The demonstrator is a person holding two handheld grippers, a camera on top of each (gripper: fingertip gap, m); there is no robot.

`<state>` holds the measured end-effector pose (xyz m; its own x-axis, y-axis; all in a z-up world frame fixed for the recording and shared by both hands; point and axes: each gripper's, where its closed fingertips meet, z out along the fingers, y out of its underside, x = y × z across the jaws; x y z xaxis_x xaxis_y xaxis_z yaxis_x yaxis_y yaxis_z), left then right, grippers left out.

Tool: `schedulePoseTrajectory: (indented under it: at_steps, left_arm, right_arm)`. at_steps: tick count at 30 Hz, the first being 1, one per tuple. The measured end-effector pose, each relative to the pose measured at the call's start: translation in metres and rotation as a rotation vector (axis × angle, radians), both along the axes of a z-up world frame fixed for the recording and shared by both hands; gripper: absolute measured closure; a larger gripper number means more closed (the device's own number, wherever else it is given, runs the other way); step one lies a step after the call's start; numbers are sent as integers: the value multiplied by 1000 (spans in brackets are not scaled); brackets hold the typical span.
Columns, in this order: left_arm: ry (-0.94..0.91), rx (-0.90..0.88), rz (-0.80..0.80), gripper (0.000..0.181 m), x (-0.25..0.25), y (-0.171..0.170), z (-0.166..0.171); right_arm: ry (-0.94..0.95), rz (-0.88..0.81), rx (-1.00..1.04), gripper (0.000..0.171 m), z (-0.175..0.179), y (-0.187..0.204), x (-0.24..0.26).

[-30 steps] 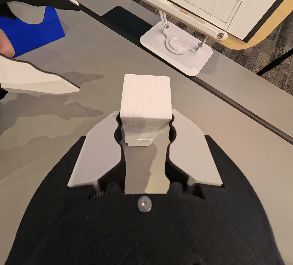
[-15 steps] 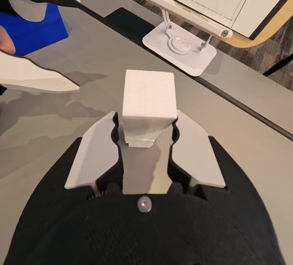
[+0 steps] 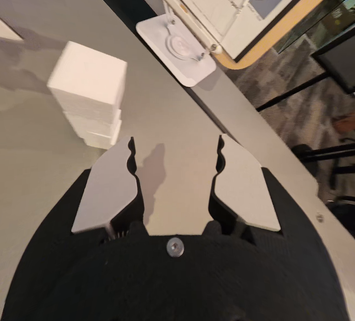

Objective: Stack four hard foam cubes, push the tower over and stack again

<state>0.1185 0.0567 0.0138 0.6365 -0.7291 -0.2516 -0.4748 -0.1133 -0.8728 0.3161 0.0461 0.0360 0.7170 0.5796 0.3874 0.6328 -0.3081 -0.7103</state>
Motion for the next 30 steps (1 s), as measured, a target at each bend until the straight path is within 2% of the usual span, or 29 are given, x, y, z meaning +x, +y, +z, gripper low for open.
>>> schedulePoseTrajectory:
  at_steps: [4, 7, 10, 12, 15, 17, 20, 23, 25, 28, 30]
  left_arm:
    - [35, -4, 23, 85, -3, 4, -6]
    - [54, -40, 1, 85, 2, 2, -16]
    - [76, -80, -15, 88, 7, 2, -30]
    - [103, -108, -15, 89, 10, 5, -42]
    - [134, -150, -32, 87, 19, 6, -61]
    - [122, -162, -44, 89, 28, 6, -67]
    - [55, -141, -78, 100, 44, 5, -64]
    - [34, -123, -104, 113, 50, 0, -60]
    - [95, -78, -50, 116, 42, 5, -62]
    - [223, -13, 38, 121, 26, 16, -76]
    - [231, -15, 67, 145, 23, 18, -86]
  right_arm:
    - [-28, 65, 62, 87, 15, 24, 19]
    - [19, 226, 124, 87, 19, 28, 14]
    - [54, 330, 146, 95, 4, 24, 16]
    - [49, 439, 154, 112, -11, 18, 13]
    - [58, 447, 73, 114, -32, 19, 22]
    - [90, 478, 50, 123, -37, 17, 22]
    - [100, 506, 40, 144, -41, 14, 24]
    - [125, 540, 15, 153, -43, 9, 21]
    - [141, 563, -14, 165, -43, 4, 19]
    - [146, 575, -7, 170, -37, -1, 20]
    - [140, 571, 9, 170, -32, -4, 24]
